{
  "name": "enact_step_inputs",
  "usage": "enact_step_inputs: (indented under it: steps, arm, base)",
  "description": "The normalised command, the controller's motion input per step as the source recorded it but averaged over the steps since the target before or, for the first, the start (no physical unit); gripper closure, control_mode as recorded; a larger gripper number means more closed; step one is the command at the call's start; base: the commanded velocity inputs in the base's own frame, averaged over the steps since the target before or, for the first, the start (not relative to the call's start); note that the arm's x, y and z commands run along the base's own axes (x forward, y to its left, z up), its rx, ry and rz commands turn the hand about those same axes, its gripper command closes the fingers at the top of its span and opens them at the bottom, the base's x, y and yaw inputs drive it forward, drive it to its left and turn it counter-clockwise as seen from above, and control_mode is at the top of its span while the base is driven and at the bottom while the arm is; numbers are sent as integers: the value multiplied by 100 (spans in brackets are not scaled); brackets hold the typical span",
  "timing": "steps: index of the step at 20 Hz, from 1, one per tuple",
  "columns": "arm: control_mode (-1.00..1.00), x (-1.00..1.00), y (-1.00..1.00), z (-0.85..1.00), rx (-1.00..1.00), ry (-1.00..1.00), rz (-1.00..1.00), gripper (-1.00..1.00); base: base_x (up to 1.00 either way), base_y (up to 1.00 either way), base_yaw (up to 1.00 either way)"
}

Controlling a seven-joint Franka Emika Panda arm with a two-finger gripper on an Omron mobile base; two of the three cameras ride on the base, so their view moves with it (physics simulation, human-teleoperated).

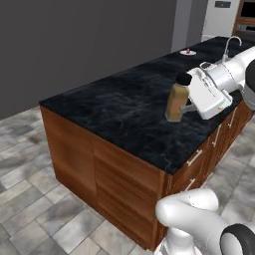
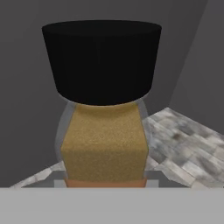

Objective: Take the cinnamon bottle from the cabinet and place it on the dining table, next to the plate with the cupcake. Then take the chocolate from the dining counter and place it on the cupcake plate.

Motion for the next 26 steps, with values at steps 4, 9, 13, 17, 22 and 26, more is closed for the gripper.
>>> enact_step_inputs:
  steps: [4, 9, 13, 17, 22, 26]
  arm:
    - [100, 0, 0, 0, 0, 0, 0, 100]
    - [100, 0, 0, 0, 0, 0, 0, 100]
    - [100, 0, 0, 0, 0, 0, 0, 100]
    - [100, 0, 0, 0, 0, 0, 0, 100]
    - [100, 0, 0, 0, 0, 0, 0, 100]
    - [100, 0, 0, 0, 0, 0, 0, 100]
  base:
    - [5, 94, 0]
    - [38, 90, 0]
    - [53, 84, 0]
    - [69, 68, -3]
    - [67, 71, -3]
    - [62, 75, -2]
